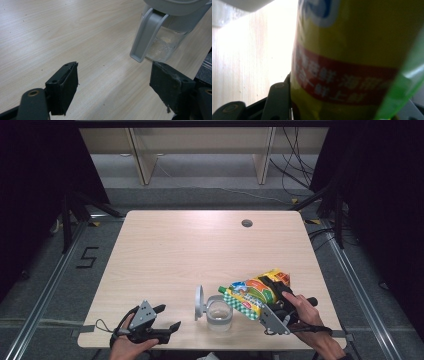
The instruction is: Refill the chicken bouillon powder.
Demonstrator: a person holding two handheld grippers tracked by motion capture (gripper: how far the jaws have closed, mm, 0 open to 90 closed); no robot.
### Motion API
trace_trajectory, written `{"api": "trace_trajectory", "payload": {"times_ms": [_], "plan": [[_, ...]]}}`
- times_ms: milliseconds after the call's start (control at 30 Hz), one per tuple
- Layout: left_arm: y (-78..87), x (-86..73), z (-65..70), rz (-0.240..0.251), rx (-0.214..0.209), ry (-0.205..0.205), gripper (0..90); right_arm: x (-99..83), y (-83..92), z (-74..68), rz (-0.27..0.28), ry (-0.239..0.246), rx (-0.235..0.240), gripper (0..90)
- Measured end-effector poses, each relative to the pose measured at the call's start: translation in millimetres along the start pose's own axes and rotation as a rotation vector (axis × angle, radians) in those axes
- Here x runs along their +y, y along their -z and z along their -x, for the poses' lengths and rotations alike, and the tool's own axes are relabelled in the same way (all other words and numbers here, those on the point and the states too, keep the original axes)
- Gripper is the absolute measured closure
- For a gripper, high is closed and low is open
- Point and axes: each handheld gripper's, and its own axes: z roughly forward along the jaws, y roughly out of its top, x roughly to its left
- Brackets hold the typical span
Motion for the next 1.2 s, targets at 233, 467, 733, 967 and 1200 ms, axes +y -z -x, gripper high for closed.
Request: {"api": "trace_trajectory", "payload": {"times_ms": [233, 467, 733, 967, 1200], "plan": [[-0.8, -0.1, -0.2, 0.002, -0.009, 0.0, 22.1, -1.5, 4.6, 3.8, -0.022, 0.073, -0.007, 50.6], [-1.5, 0.0, 0.0, 0.017, -0.005, -0.001, 22.0, 0.7, 7.2, 8.4, -0.026, 0.157, 0.003, 50.7], [-1.5, -0.3, 0.1, 0.015, -0.005, 0.005, 22.0, 5.3, 7.4, 17.9, -0.025, 0.286, 0.018, 50.7], [-0.9, -0.1, -0.2, 0.004, -0.008, 0.001, 22.0, 8.7, 7.9, 20.4, -0.047, 0.314, 0.039, 52.2], [-0.9, 0.3, -1.4, 0.012, -0.006, -0.023, 22.0, 11.7, 7.4, 20.3, -0.042, 0.366, 0.028, 52.5]]}}
